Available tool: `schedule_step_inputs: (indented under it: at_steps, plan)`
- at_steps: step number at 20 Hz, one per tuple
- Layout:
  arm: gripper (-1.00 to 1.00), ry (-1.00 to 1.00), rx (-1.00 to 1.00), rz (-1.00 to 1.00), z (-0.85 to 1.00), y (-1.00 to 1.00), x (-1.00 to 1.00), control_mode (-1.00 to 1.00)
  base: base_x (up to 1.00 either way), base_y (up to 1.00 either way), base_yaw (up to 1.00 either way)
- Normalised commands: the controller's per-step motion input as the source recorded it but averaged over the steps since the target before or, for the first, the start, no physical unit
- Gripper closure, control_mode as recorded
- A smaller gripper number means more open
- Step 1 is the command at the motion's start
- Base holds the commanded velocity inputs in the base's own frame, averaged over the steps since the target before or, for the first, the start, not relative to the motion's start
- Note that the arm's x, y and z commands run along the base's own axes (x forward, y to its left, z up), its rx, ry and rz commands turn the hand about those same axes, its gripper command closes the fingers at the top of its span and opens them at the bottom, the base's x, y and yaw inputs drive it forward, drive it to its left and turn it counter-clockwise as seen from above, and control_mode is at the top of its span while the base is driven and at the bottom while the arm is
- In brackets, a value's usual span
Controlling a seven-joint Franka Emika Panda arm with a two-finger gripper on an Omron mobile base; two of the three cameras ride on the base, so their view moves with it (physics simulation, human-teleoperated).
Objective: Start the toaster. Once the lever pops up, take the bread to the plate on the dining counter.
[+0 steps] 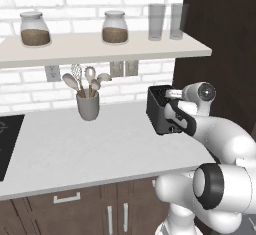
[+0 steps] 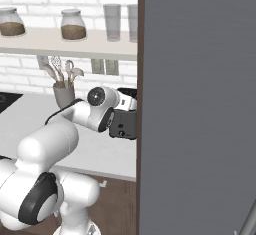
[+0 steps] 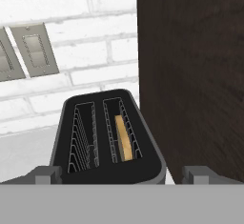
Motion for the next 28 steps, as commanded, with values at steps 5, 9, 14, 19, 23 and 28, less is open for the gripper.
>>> schedule_step_inputs:
  at_steps: [5, 9, 14, 19, 23, 28]
  plan:
    - [-1.00, 0.00, 0.00, 0.00, 0.00, 0.00, 0.00, -1.00, 0.00, 0.00, 0.00]
    - [-1.00, 0.00, 0.00, 0.00, 0.00, 0.00, 0.00, -1.00, 0.00, 0.00, 0.00]
    - [-1.00, 0.00, 0.00, 0.00, 0.00, 0.00, 0.00, -1.00, 0.00, 0.00, 0.00]
    - [-1.00, 0.00, 0.00, 0.00, 0.00, 0.00, 0.00, -1.00, 0.00, 0.00, 0.00]
    - [-1.00, 0.00, 0.00, 0.00, 0.00, 0.00, 0.00, -1.00, 0.00, 0.00, 0.00]
    - [-1.00, 0.00, 0.00, 0.00, 0.00, 0.00, 0.00, -1.00, 0.00, 0.00, 0.00]
